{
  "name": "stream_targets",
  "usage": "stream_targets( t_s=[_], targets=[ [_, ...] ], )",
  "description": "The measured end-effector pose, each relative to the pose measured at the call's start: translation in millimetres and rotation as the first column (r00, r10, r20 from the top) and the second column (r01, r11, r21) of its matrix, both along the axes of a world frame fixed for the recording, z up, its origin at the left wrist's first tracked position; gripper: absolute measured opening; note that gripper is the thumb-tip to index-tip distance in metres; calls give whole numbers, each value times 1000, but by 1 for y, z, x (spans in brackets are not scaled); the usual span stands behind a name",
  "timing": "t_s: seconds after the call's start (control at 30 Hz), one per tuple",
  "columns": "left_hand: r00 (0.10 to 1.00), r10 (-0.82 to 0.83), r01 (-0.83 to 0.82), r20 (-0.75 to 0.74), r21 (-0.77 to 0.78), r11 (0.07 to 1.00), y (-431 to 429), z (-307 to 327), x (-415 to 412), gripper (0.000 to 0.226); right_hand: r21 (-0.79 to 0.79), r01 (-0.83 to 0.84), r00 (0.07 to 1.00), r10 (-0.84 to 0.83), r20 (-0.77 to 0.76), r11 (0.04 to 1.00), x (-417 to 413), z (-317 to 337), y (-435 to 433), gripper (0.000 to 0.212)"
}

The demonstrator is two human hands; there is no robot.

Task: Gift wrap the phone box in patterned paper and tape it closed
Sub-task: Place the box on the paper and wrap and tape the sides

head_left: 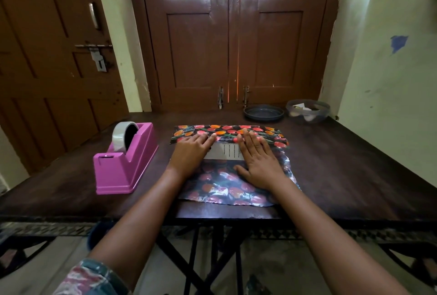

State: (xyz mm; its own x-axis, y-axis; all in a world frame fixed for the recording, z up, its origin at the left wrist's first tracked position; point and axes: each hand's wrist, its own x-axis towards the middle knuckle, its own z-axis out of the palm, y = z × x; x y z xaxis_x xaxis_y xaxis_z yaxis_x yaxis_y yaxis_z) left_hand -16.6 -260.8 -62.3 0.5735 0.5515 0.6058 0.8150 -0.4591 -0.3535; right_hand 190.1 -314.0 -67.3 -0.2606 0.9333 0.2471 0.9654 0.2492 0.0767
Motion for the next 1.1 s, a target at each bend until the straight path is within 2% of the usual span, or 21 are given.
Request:
stream_targets(
  t_s=[0.17, 0.23, 0.33, 0.47, 0.57, 0.67, 0.73, 0.83, 0.93, 1.03, 1.1],
  targets=[
    [999, 36, -37, 27, 35, 999, 0, -3, 4, 68, 24, 8, 1000, -7, -6, 1000, -1, 0, 0, 79],
    [996, 23, -25, 81, 21, 999, -1, -2, 7, 54, 43, 5, 1000, -4, -15, 999, -1, 0, -1, 78],
    [965, 45, -14, 260, -119, 993, -9, 9, 15, 30, 63, -20, 997, 25, -70, 998, -2, 4, -2, 75],
    [944, 245, -205, 220, -187, 961, -7, 23, 29, 33, 142, 16, 966, 22, -259, 990, -9, 26, 2, 46],
    [932, 295, -251, 208, -214, 944, -5, 24, 31, 28, 252, 75, 979, -23, -204, 965, -20, 34, 7, 35],
    [935, 279, -235, 220, -207, 950, -4, 19, 30, 26, 340, 116, 988, -72, -139, 933, -30, 24, 7, 41],
    [936, 258, -216, 238, -190, 958, -7, 17, 32, 26, 345, 67, 994, -34, -103, 936, -33, 18, 4, 52],
    [939, 240, -200, 247, -175, 964, -9, 16, 31, 25, 142, -3, 996, 16, -92, 990, -33, 7, 0, 66],
    [943, 190, -143, 272, -183, 973, -11, 14, 26, 25, 69, -9, 997, 14, -70, 998, -29, 1, 0, 75],
    [936, 120, -26, 331, -275, 961, -11, 6, 14, 43, 66, -16, 996, 22, -91, 998, -27, -1, 0, 77],
    [959, 97, 14, 268, -384, 923, -15, 0, 5, 63, 67, -19, 996, 25, -89, 998, -28, -1, 0, 76]
  ],
)
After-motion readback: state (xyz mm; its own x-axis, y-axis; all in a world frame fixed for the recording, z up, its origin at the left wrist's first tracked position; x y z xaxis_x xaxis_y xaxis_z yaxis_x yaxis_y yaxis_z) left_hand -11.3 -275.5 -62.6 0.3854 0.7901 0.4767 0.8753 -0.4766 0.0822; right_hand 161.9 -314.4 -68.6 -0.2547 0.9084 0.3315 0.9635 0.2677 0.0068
